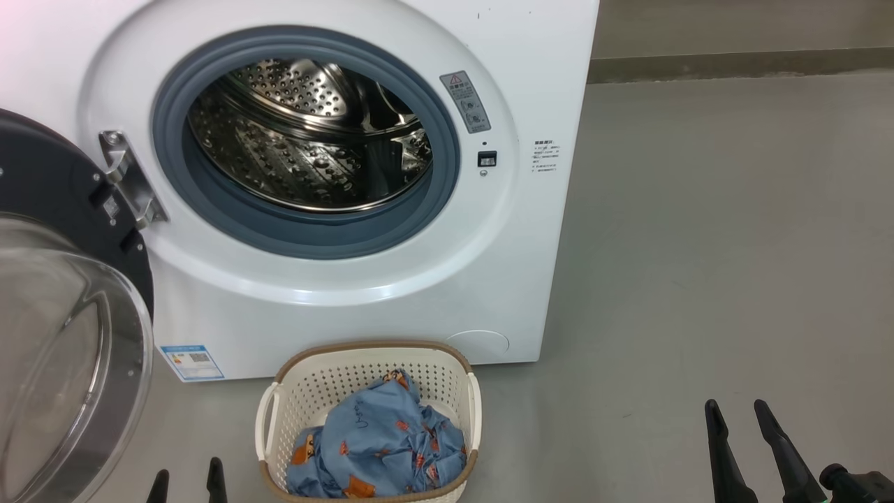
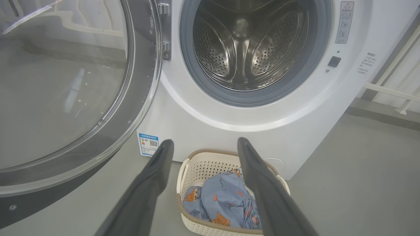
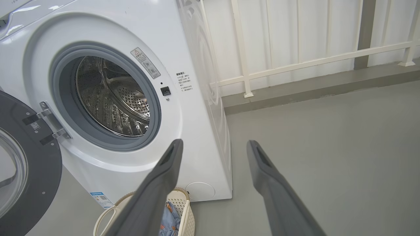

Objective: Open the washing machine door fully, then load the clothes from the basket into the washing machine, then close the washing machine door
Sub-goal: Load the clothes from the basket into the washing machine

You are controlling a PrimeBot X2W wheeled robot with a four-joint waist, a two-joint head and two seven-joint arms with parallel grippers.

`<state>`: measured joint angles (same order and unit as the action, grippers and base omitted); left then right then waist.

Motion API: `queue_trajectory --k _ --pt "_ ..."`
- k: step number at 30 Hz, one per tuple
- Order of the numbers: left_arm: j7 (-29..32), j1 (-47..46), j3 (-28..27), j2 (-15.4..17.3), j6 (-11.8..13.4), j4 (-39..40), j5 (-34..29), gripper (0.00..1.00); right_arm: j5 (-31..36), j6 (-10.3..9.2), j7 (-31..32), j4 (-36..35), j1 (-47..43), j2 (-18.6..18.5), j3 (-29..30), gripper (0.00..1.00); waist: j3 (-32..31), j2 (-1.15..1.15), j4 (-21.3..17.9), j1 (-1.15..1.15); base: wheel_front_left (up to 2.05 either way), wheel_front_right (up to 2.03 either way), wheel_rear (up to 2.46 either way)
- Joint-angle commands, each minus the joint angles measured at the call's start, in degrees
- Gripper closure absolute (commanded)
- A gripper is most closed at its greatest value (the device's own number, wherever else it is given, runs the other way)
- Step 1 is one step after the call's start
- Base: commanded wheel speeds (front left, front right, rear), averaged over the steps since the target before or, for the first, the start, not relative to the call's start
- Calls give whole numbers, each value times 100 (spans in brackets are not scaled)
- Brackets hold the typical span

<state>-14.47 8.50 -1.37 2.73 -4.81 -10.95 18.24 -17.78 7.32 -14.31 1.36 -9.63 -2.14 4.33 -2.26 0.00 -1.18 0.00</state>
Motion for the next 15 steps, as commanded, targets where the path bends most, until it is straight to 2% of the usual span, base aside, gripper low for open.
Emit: queue_trajectory --k 1,15 --pt "-52 -75 -222 29 -5 98 -73 0 20 17 -69 -121 113 -75 -129 0 -5 0 -11 0 0 0 0" --pt "-52 -60 -238 16 21 66 -176 0 43 17 -69 -100 93 -74 -95 0 -39 0 67 0 0 0 0"
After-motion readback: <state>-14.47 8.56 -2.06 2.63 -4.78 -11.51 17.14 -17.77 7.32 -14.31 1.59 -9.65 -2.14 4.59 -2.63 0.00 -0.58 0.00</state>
